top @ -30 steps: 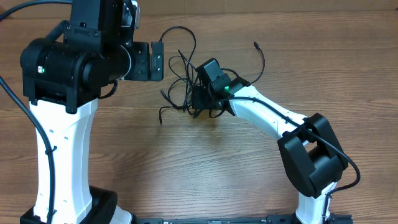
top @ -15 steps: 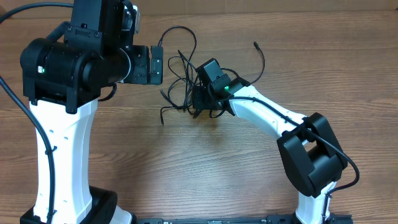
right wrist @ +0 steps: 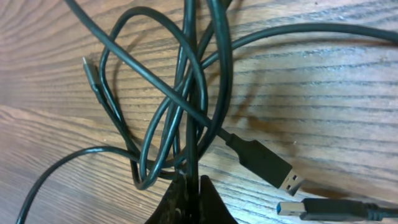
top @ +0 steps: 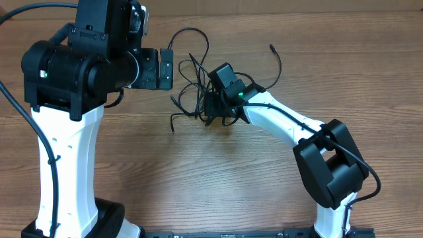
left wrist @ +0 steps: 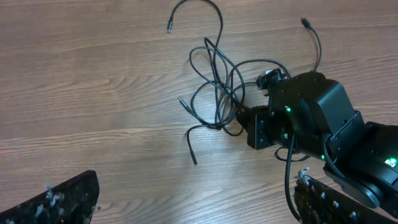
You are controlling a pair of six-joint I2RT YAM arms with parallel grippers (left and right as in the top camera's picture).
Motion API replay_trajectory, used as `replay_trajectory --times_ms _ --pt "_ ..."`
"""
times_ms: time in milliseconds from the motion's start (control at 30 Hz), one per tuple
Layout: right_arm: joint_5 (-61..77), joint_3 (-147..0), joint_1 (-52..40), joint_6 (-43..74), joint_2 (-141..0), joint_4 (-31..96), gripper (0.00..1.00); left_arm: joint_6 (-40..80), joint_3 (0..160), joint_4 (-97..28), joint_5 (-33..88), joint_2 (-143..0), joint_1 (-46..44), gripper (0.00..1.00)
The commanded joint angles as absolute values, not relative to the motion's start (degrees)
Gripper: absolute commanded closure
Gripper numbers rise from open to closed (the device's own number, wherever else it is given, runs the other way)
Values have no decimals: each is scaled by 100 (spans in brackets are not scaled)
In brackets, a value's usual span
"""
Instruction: Untangle cables
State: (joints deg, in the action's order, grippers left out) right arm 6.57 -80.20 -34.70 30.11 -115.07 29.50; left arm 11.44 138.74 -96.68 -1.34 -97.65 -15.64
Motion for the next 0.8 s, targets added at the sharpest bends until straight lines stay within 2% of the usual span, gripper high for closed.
replay_trajectory --times_ms 0,100,167,233,400,667,767 --pt "635 -7992 -3500 3006 -11592 2906 96 1026 13869 -9679 -193 -9771 -1568 0" --pt "1002 -8099 -3500 2805 -11233 3059 96 1026 13869 -9679 -193 -9771 -1566 10" --pt "1007 -8202 -3498 2650 -10755 3232 96 1026 13869 -9668 -193 -9771 -1566 12" --pt "982 -8433 -3498 2333 -9856 3551 96 1024 13869 -9631 -196 -9810 -1566 0" --pt "965 -8484 -3500 1697 -8409 3927 96 716 13847 -9448 38 -10022 -1579 0" --pt "998 -8484 -3503 799 -7317 4254 96 -1763 13847 -9314 2969 -10820 -1577 0" --pt "816 -8484 -3496 716 -7076 4219 96 -2381 13847 -9317 3706 -11041 -1577 0"
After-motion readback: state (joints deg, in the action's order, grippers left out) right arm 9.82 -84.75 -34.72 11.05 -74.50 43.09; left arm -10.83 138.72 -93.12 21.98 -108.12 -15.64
